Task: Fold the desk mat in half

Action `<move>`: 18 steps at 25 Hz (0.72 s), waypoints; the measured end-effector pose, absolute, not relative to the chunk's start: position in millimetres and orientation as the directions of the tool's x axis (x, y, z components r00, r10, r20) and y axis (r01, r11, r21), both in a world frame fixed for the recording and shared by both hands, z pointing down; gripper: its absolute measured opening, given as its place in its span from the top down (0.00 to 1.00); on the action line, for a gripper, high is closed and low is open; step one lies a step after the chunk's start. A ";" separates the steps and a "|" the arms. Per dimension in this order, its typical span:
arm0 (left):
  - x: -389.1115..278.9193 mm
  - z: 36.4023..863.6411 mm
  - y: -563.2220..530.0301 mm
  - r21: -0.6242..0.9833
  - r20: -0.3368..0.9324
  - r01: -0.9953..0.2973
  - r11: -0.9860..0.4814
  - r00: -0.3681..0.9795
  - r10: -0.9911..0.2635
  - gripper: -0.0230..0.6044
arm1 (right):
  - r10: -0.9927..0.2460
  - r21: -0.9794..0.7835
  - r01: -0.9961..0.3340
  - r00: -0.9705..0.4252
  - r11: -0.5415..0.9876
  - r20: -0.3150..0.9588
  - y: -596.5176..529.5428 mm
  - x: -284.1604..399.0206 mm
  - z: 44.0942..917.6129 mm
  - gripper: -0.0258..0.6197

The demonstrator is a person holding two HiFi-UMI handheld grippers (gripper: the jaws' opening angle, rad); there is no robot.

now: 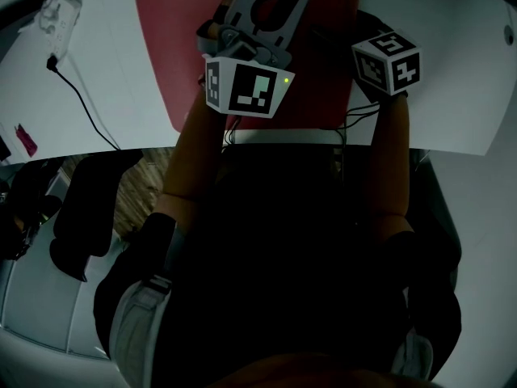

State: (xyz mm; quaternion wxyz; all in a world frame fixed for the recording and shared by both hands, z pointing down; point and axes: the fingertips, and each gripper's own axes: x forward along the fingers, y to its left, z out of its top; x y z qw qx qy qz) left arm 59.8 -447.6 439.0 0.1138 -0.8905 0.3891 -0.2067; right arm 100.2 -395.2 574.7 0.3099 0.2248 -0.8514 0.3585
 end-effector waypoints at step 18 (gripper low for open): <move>43.5 438.2 -452.8 -0.366 0.282 -0.691 -0.623 0.556 -0.782 0.94 | -0.255 -0.417 -0.635 -0.700 0.650 0.667 -478.6 99.5 569.8 0.52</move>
